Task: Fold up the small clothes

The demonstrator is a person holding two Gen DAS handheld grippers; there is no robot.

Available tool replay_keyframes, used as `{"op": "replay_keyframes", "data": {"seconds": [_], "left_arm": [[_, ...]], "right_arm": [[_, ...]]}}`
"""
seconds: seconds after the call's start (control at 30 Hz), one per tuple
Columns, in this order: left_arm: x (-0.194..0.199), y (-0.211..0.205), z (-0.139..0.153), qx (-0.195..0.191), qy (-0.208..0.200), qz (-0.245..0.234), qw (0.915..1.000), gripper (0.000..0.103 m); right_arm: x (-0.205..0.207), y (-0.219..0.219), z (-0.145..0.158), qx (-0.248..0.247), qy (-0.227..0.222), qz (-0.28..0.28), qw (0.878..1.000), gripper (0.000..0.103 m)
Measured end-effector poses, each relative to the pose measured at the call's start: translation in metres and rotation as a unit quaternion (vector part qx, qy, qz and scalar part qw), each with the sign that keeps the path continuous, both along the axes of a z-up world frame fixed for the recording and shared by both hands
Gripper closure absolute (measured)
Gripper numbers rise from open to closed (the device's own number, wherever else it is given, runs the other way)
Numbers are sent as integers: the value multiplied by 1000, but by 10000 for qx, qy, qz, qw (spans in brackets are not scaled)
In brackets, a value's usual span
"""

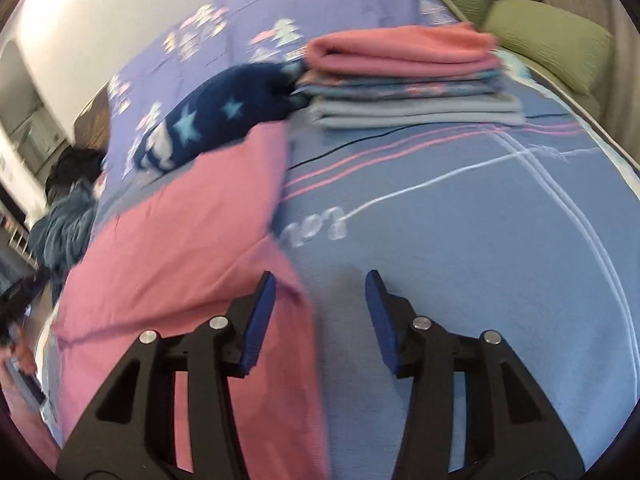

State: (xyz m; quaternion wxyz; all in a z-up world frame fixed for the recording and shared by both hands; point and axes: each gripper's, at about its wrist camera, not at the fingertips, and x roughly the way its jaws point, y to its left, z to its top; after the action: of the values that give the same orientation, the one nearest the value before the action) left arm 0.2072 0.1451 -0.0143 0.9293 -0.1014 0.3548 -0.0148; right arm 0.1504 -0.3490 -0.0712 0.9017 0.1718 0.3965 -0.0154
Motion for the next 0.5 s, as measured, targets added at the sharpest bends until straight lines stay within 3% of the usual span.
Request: {"op": "replay_keyframes", "data": {"seconds": [0.1,0.2,0.23,0.33,0.37,0.4,0.5], "left_arm": [[0,-28,1,92,-18,-332,9994,67],[-3,-61,2,87,-47,-698,9975,58],[-3,-68,3,41,-41,-786,9969,51],[7,-103,10,-97,11,-1078,9941,50],[18,-122,15,-75,83,-1152,9933,50],[28,-140,19,-73,131,-1299,9914,50],[60,-195,27,-51,356,-1723,9844,49]], "right_arm": [[-3,5,1,-201,24,96,9997,51],[0,22,2,-333,39,678,9971,49],[3,32,3,-465,89,903,9948,47],[6,53,0,-1308,220,1467,9802,47],[9,55,1,-1473,173,1611,9757,56],[11,53,1,-1451,154,1659,9753,71],[17,36,-2,-1016,64,1705,9801,87]]}}
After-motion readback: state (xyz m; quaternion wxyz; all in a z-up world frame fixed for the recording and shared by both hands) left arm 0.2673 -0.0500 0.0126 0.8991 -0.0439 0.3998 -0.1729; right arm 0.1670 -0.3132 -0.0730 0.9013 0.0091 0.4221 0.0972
